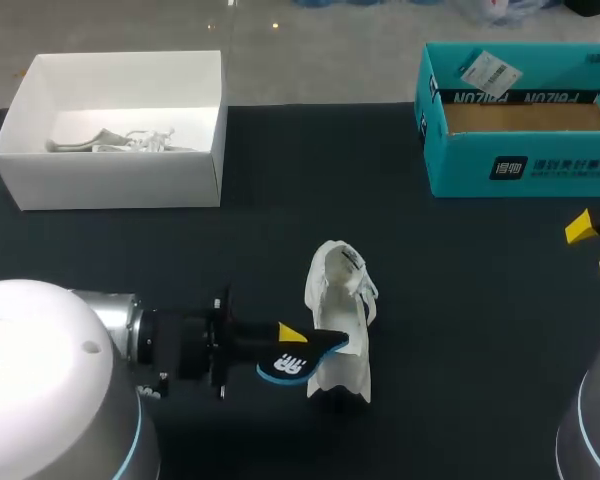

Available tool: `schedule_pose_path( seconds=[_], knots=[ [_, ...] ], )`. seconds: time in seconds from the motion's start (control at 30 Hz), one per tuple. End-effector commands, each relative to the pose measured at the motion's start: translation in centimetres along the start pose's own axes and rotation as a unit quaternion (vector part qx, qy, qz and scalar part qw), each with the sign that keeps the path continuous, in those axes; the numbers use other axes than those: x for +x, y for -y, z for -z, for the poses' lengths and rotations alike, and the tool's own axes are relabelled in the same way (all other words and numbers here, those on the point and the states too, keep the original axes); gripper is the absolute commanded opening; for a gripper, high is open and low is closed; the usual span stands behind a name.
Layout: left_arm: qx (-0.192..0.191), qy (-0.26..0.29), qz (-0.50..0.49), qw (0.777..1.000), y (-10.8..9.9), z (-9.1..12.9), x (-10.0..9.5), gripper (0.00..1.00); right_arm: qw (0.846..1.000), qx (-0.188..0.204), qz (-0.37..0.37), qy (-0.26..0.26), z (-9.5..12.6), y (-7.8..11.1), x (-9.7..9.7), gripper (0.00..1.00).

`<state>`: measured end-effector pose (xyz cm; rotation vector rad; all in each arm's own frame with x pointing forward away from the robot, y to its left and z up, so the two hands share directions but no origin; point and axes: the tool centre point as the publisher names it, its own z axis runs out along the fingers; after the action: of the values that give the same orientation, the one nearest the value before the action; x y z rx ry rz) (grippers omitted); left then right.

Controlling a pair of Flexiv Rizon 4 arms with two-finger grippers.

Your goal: Take the shoe out of the shoebox, open the shoe tongue, remove and reinsert the insole, then place the shoe into the shoebox

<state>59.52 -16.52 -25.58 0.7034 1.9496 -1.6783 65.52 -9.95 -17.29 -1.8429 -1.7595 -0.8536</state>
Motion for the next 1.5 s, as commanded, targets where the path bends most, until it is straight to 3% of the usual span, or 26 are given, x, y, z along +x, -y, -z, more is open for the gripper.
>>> schedule_pose_path(
  seconds=[0.03,0.33,0.6,0.83,1.23,1.5],
  knots=[
    [-0.003,-0.009,-0.003,1.0,-1.4,-1.5,-0.4,0.0,1.0,-0.001,-0.001,0.001,0.0,0.2,0.0,1.0],
    [-0.031,-0.021,-0.006,0.999,-3.5,-1.6,-0.6,0.0,1.0,-0.001,-0.001,0.001,0.0,0.2,0.0,1.0],
    [0.007,-0.003,-0.048,0.999,0.2,-2.2,-2.5,0.0,1.0,-0.001,-0.001,0.001,0.0,0.2,0.0,1.0],
    [0.025,-0.018,-0.069,0.997,-0.4,-5.2,-3.8,0.0,1.0,-0.001,-0.001,0.001,0.0,0.2,0.0,1.0],
    [-0.003,-0.049,-0.014,0.999,-4.2,-5.1,-0.4,0.0,1.0,-0.001,-0.001,0.001,0.0,0.2,0.0,1.0],
    [-0.024,-0.048,0.002,0.999,-6.2,-5.7,-0.1,0.0,1.0,-0.001,-0.001,0.001,0.0,0.2,0.0,1.0]
  ],
)
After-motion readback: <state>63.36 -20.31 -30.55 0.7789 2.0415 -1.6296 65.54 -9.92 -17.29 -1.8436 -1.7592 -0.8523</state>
